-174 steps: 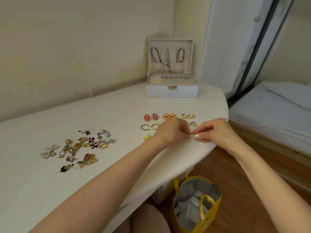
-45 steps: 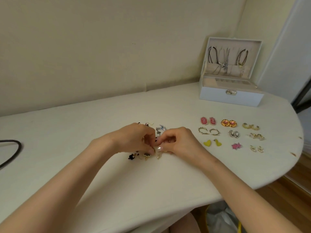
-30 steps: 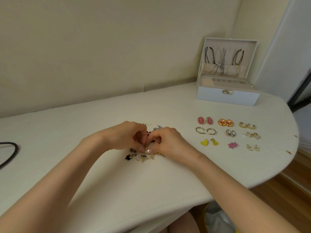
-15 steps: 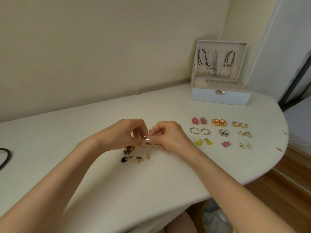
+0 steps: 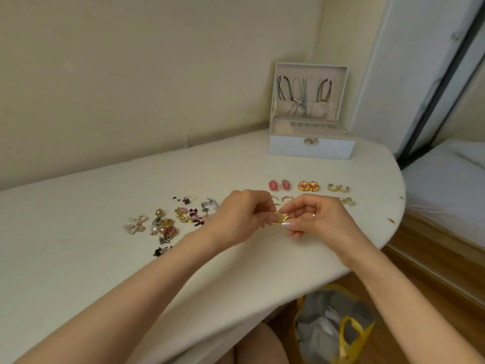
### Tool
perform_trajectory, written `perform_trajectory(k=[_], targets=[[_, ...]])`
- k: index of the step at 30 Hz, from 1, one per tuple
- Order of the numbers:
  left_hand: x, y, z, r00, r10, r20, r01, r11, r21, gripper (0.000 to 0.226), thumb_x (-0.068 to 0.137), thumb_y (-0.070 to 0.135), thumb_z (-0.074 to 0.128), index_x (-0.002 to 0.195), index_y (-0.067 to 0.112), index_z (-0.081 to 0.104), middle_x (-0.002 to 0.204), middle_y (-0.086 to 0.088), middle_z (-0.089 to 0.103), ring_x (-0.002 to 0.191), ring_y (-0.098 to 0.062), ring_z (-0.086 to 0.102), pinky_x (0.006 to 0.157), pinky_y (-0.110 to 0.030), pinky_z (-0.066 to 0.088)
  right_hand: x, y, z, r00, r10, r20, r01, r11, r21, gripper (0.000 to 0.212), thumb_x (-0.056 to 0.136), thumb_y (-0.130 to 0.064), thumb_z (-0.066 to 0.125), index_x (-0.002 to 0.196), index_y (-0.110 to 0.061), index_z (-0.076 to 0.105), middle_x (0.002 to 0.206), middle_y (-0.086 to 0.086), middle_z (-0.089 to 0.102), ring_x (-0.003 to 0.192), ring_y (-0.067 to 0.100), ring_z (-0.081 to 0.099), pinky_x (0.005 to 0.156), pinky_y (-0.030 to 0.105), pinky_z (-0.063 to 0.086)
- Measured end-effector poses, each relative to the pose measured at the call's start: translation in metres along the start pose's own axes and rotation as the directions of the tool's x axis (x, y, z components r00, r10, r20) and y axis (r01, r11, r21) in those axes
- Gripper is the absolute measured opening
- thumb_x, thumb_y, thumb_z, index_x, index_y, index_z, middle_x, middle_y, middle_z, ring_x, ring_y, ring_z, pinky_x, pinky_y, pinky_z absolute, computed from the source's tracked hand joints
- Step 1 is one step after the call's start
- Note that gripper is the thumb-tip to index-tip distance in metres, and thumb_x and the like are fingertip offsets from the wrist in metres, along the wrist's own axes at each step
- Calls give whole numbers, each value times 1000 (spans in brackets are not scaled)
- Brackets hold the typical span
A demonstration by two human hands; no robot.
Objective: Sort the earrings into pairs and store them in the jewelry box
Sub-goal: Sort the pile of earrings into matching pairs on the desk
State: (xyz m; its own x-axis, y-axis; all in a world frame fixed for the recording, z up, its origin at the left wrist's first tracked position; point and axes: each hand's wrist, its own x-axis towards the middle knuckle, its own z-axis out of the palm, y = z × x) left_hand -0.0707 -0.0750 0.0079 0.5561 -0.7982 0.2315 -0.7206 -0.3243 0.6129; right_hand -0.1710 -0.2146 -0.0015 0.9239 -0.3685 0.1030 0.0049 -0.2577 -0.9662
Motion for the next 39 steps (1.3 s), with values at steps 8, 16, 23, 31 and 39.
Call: perform_trajectory(k=[8,16,23,31,39], targets=[[48,41,57,994,70,85,-76,994,75,10,82,16,65,90,13,62,88,-3,70,86,-19,57,82,-31,40,-10,16,-71,969,54,-240,-97,980,-171,27,70,12,71,66,-14,70,71,9,68,64,17,64,61,18,55],[93,70,107,983,122,134,-144,975,168,11,84,23,62,93,18,65,102,-2,67,101,-23,58,71,-28,38,1,36,-125,939,125,-322,-237,911,-337,20,74,9,71,81,-10,73,82,15,70,70,16,63,53,11,51],[121,76,130,991,110,78,-122,980,159,13,83,21,63,94,16,68,103,-6,67,105,-25,55,74,-30,41,7,45,-140,925,86,-370,-250,871,-424,25,75,8,69,89,-12,69,77,8,68,73,13,63,60,15,43],[132,70,137,993,95,71,-107,978,177,14,82,20,64,94,15,69,103,-8,66,107,-26,53,74,-31,41,15,49,-142,921,43,-386,-240,845,-477,27,73,3,74,91,-17,67,73,1,65,68,5,58,59,13,38],[117,67,121,988,153,-33,-144,971,191,19,90,27,54,101,13,62,103,-6,66,102,-26,54,74,-34,42,8,41,-140,911,-30,-411,-167,885,-435,21,82,-1,65,92,-19,68,83,1,62,79,13,58,74,26,49]])
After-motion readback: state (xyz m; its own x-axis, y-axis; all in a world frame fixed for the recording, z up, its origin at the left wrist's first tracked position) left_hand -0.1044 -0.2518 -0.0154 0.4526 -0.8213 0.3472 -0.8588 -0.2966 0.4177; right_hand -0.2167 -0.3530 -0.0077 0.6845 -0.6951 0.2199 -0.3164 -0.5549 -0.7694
